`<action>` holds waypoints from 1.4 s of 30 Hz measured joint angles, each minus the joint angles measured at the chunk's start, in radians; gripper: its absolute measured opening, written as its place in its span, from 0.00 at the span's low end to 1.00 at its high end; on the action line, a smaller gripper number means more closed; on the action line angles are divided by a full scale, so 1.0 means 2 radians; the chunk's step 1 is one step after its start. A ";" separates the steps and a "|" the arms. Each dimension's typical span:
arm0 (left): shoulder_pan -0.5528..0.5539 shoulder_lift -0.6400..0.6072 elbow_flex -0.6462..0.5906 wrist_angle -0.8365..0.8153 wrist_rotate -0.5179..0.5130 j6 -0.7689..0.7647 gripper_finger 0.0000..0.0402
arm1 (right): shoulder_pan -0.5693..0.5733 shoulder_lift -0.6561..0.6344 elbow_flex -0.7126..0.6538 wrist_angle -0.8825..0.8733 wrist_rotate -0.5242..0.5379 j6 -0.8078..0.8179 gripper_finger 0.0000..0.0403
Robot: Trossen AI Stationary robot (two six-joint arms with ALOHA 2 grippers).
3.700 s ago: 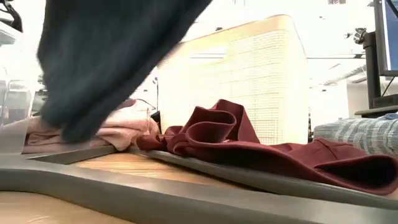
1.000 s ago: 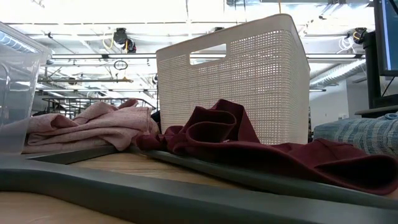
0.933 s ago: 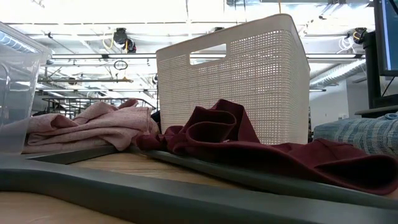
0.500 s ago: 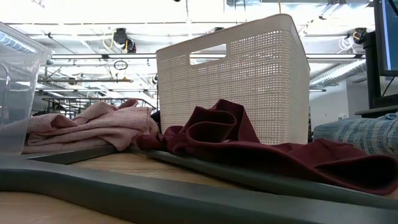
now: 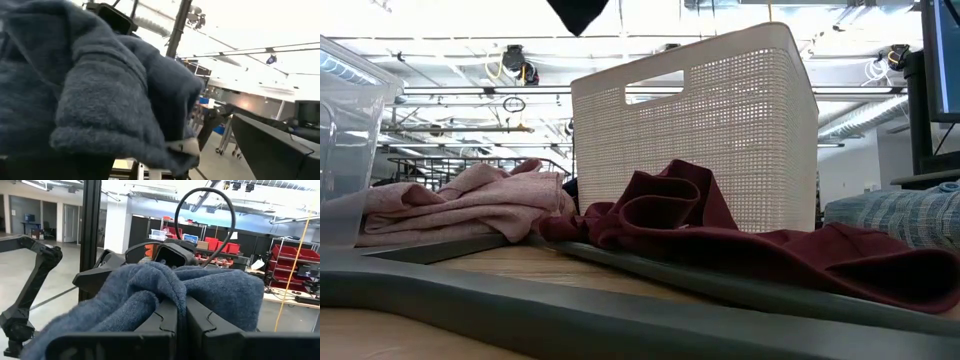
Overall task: Pick & Place Cloths
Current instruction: Put the blue shorts into the wire basket
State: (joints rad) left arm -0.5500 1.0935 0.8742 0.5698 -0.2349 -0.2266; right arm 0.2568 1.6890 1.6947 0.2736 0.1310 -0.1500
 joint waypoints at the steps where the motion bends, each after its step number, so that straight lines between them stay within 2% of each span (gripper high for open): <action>1: 0.004 0.000 0.000 0.000 0.000 -0.002 0.93 | 0.001 0.000 0.000 0.000 0.001 -0.003 0.00; 4: 0.013 0.000 0.000 0.001 0.005 -0.006 0.93 | 0.005 0.000 0.000 -0.001 0.009 -0.022 0.00; 13: 0.030 0.000 0.000 0.001 0.013 -0.020 0.93 | 0.021 0.000 0.000 -0.003 0.079 -0.094 0.00; 20: 0.052 0.000 0.000 -0.005 0.007 -0.045 0.93 | 0.024 0.020 0.000 0.010 0.079 -0.104 0.00; 23: 0.061 0.003 -0.001 -0.014 0.002 -0.066 0.90 | 0.026 0.032 0.001 0.026 0.081 -0.105 0.00; 25: 0.063 0.003 -0.001 -0.027 -0.004 -0.078 0.83 | 0.027 0.036 0.000 0.028 0.080 -0.109 0.00; 28: 0.064 0.003 -0.001 -0.039 -0.011 -0.087 0.69 | 0.028 0.036 0.000 0.027 0.078 -0.110 0.00; 37: 0.063 0.003 0.000 -0.047 -0.003 -0.076 0.10 | 0.029 0.036 0.000 0.036 0.079 -0.119 0.00; 39: 0.064 0.002 0.000 -0.048 0.007 -0.076 0.05 | 0.030 0.036 0.000 0.036 0.078 -0.118 0.01; 42: 0.064 -0.006 0.000 -0.058 0.025 -0.104 0.06 | 0.033 0.035 0.000 0.037 0.079 -0.102 0.05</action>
State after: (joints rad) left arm -0.4223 1.0820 0.8734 0.4533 -0.1842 -0.4338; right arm 0.3233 1.7596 1.6947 0.3474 0.2896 -0.3549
